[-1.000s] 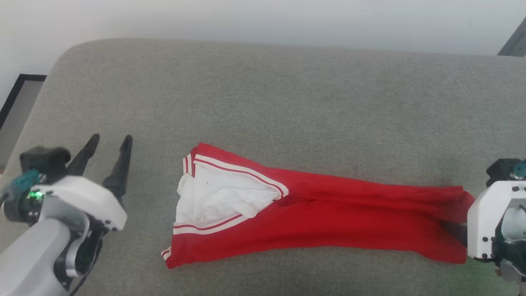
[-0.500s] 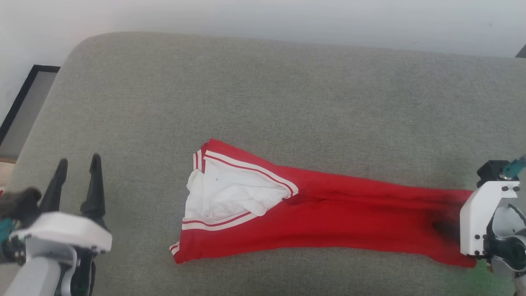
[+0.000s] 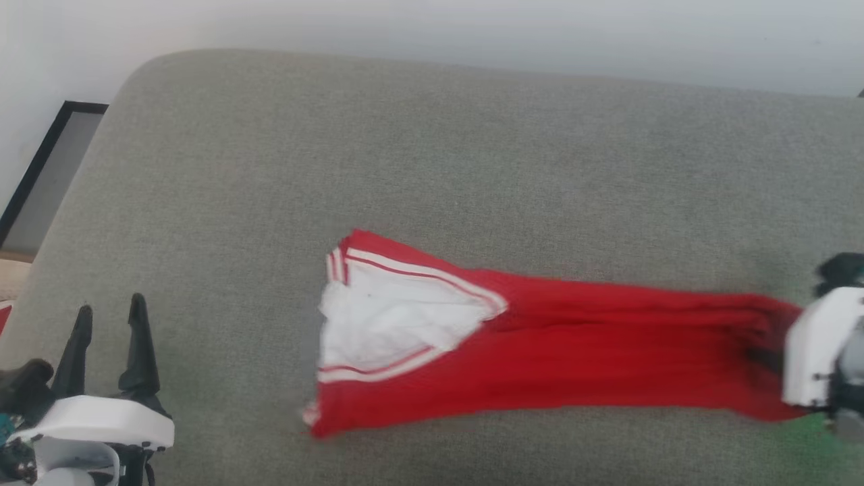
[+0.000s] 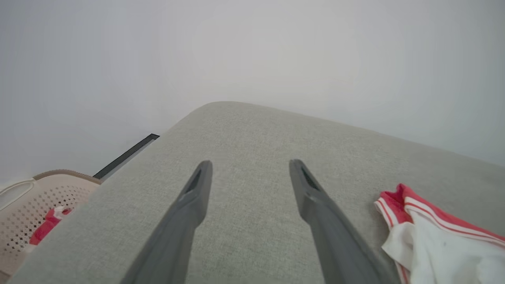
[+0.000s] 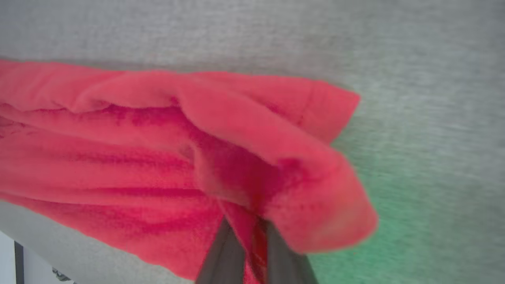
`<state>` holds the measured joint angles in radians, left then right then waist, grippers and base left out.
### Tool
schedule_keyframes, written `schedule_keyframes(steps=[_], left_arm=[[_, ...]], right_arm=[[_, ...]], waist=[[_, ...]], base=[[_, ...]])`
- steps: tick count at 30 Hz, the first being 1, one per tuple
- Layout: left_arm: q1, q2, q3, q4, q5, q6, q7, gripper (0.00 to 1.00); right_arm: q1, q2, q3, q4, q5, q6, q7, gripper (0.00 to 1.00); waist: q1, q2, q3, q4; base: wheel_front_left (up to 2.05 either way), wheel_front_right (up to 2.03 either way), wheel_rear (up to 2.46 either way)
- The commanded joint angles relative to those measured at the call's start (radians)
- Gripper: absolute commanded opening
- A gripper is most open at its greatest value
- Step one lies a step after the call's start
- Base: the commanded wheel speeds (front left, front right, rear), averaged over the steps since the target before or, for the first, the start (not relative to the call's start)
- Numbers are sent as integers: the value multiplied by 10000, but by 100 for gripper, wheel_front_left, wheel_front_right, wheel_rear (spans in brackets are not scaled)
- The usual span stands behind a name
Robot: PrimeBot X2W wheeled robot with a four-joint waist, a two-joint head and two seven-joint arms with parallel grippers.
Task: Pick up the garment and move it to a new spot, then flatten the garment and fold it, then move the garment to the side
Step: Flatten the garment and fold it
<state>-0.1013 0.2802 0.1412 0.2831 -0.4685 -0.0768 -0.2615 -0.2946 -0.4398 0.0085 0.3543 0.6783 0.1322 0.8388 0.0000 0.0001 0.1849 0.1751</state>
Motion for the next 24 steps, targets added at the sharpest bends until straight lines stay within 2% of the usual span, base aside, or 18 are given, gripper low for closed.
schedule_keyframes(steps=[1, 9, 12, 18, 24], left_arm=[[51, -159, 208, -15, 273, -156, -34, 100], [98, -698, 1002, -6, 928, -464, -35, 100], [0, -835, 1111, 0, 1128, -518, -35, 100], [-85, -926, 1185, -23, 1309, -539, -35, 100], [-46, -932, 1027, -142, 1129, -547, -35, 100]], right_arm=[[6, -342, -317, 284, 53, -26, -122, 0], [-245, -1283, -1786, 1285, -308, -21, -622, 0], [-451, -1416, -2121, 1730, -567, -15, -850, 0], [-659, -1471, -2035, 1975, -739, -16, -944, 0], [-444, -1113, -1466, 879, 45, -13, -717, 0]], waist=[[0, -1, 21, -37], [0, -1, 119, -244], [0, -1, 160, -315], [0, -1, 192, -435], [0, -1, 139, -534]], base=[[0, 0, 0], [0, 0, 0], [0, 0, 0], [0, 0, 0], [0, 0, 0]])
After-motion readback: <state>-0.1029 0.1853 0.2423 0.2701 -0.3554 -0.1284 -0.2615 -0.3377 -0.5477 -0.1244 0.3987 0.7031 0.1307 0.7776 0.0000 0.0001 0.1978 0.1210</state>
